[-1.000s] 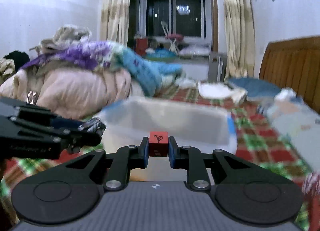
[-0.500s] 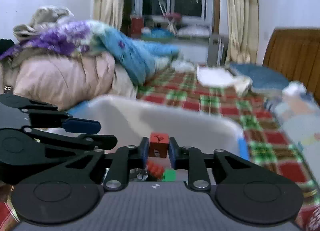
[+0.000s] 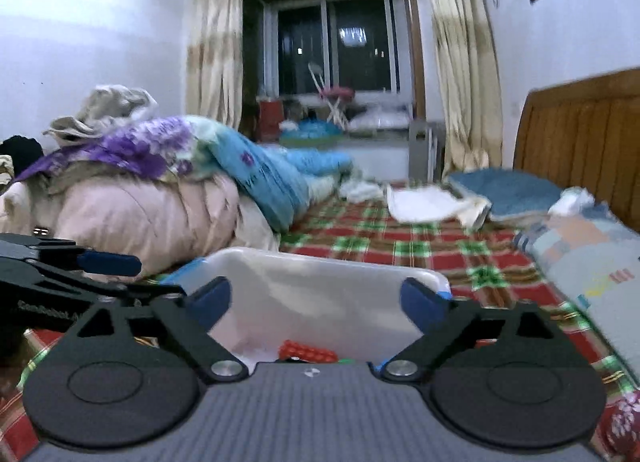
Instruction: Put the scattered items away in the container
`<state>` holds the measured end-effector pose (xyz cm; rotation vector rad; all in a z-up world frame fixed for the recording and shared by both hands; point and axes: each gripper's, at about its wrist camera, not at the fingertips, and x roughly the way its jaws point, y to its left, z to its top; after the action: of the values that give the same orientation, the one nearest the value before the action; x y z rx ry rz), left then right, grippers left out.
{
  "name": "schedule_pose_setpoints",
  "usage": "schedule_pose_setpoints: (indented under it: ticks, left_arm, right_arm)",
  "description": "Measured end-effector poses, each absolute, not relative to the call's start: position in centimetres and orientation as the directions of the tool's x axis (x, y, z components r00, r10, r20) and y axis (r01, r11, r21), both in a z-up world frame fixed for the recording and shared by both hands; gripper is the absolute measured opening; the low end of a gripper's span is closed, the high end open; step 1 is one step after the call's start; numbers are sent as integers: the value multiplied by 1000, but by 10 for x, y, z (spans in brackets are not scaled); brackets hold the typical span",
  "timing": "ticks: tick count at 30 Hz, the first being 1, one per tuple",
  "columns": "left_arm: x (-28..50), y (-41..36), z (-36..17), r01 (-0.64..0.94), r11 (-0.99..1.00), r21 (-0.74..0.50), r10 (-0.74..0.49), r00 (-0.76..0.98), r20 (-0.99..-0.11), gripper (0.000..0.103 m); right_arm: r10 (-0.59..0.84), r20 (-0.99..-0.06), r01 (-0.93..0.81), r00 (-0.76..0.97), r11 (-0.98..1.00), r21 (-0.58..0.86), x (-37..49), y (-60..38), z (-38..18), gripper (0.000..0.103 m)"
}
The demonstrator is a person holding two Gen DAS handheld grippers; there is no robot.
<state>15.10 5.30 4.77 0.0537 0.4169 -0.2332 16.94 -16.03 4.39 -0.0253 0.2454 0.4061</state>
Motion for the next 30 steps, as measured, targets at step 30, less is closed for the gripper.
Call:
schedule_pose_setpoints:
  ticks: [30]
  left_arm:
    - [104,29,-66,113,993,22,-73,763,-642,96]
  right_arm:
    - [325,-481,-296,814,945,139,142,-166,-70,103]
